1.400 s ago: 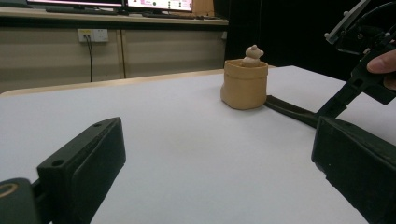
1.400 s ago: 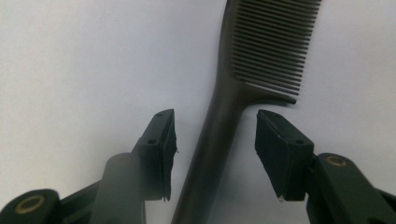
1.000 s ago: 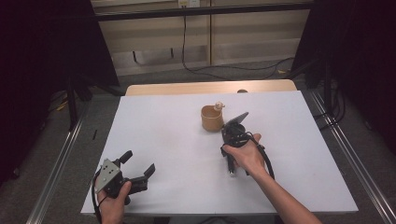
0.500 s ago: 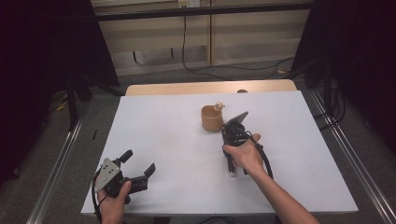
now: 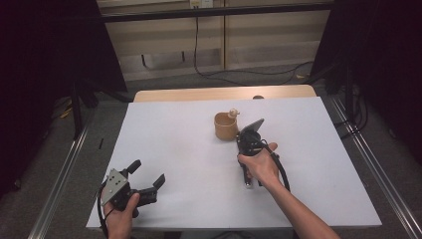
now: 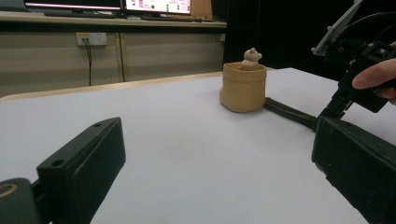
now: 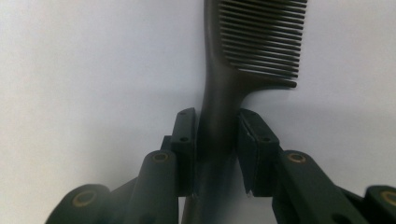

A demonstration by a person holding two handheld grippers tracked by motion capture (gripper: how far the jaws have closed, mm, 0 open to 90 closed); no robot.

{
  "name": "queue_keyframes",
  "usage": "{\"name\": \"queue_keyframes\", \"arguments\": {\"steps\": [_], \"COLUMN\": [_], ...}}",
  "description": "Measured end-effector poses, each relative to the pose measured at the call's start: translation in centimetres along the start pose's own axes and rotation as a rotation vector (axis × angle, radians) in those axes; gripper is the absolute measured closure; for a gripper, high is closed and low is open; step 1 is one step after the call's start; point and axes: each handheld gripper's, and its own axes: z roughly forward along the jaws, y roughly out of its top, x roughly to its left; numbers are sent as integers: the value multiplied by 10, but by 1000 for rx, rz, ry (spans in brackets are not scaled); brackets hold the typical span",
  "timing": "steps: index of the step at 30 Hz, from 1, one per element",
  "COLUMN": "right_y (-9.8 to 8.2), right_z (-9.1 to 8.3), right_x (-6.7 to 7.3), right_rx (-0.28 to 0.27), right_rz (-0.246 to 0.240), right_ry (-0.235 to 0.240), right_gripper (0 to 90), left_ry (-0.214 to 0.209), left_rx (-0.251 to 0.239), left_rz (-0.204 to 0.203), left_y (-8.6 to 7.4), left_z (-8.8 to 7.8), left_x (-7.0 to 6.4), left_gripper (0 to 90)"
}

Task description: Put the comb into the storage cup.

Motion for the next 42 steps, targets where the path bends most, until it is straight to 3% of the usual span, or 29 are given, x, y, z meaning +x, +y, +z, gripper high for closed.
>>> {"name": "queue_keyframes", "arguments": {"steps": [15, 42], "right_y": [-3, -11], "right_z": [-5, -25], "right_x": [-16, -27], "right_rx": [-9, -82], "right_rz": [52, 49], "right_ry": [52, 88], "right_gripper": [726, 730], "left_ry": [0, 1], "left_rx": [1, 1], "left_rz": [4, 2], "left_y": [0, 0], "left_z": [0, 1], "left_x": [0, 0], "left_gripper": [31, 31]}}
